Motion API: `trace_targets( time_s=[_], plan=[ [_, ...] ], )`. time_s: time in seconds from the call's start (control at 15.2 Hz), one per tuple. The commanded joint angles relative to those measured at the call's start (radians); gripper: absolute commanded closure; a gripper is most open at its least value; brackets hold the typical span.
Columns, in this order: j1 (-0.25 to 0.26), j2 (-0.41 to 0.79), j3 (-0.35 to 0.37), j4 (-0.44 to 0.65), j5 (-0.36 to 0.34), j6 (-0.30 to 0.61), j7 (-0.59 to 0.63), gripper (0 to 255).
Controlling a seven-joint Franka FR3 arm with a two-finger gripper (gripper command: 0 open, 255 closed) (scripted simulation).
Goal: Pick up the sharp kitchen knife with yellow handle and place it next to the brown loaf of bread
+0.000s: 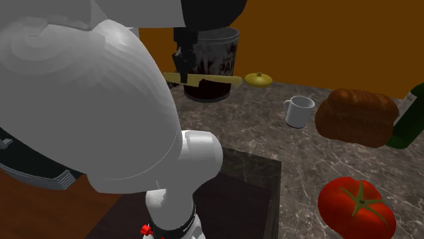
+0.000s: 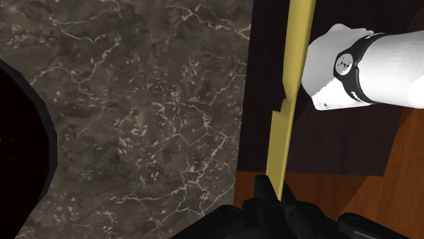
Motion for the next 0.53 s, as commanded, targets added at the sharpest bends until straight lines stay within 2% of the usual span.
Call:
trace_targets(
  time_s=[0.0, 0.46],
  plan=[
    [0.001, 0.003, 0.001, 0.029, 0.002, -0.026, 0.001, 255],
    [0.004, 0.008, 0.006, 0.126, 0.006, -0.119, 0.007, 255]
  ],
)
